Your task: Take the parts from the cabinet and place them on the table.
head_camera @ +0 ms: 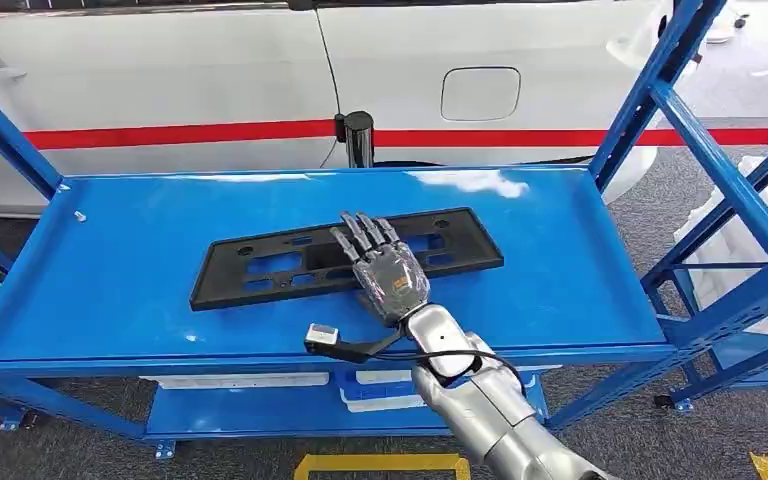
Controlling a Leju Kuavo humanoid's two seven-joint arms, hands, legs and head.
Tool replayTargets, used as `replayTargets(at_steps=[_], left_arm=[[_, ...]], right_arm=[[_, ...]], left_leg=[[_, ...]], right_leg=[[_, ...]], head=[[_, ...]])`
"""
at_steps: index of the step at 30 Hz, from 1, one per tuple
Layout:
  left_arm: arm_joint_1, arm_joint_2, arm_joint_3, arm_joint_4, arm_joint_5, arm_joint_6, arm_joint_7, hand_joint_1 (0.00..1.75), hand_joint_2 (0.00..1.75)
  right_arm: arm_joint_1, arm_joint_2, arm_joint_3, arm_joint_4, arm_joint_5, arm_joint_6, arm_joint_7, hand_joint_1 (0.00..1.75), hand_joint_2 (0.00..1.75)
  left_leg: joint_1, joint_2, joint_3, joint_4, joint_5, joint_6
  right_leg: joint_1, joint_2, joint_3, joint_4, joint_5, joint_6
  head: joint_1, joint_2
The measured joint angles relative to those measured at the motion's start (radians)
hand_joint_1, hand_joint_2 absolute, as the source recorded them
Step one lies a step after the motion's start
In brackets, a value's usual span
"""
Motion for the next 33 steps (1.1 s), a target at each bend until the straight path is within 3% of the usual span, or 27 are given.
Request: replayTargets(at_steps=[33], left_arm=[[-0.002, -0.002, 0.000, 0.000, 0.000, -0.001, 0.004, 0.00, 1.75]], right_arm=[[-0.032, 0.008, 0.000, 0.038, -0.029, 0.019, -0.021, 0.00, 1.75]], left_leg=[[0.000, 0.000, 0.000, 0.000, 0.000, 0.000]], right_leg=[[0.000, 0.000, 0.000, 0.000, 0.000, 0.000]], head=[[0.000, 0.000]])
